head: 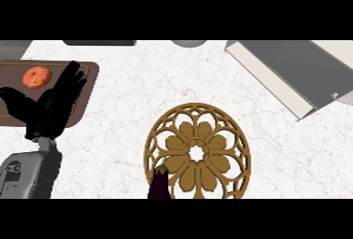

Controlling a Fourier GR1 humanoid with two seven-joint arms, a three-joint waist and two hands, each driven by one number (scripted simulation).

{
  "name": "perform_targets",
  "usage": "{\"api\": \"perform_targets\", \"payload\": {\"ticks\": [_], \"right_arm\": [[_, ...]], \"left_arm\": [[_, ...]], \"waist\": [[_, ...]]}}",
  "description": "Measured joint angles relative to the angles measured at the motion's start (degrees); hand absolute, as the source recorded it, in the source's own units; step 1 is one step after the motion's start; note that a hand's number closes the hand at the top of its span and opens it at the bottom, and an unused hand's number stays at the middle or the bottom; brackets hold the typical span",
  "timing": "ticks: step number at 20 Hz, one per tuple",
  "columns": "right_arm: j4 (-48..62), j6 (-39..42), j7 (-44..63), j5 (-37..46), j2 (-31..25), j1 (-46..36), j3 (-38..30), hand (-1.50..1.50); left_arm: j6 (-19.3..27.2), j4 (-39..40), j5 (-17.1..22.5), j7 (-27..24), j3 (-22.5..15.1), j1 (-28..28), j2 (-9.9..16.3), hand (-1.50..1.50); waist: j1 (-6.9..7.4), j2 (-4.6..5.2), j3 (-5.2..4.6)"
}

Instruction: Pick the tomato from the placemat and place it in the tiered shelf

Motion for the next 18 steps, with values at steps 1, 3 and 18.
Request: {"api": "perform_targets", "payload": {"ticks": [1, 3, 18], "right_arm": [[2.28, -1.48, -1.60, 0.07, -0.20, -0.82, -0.46, -1.50], [5.41, -4.28, -4.54, -0.07, -0.18, -2.29, -1.08, -1.50], [25.16, 12.59, -13.07, -11.78, -16.20, -6.48, -9.30, -1.50]], "left_arm": [[-0.25, -0.39, -0.06, -0.31, -0.09, 0.69, 0.03, 0.00], [-0.35, 0.24, 0.15, -0.40, 0.19, 0.25, -0.03, 0.00], [0.28, -0.07, -0.69, 0.13, 0.02, 0.44, -0.74, 0.00]], "waist": [[0.15, 0.01, 0.01], [0.19, 0.03, 0.00], [-0.40, -0.08, 0.02]]}}
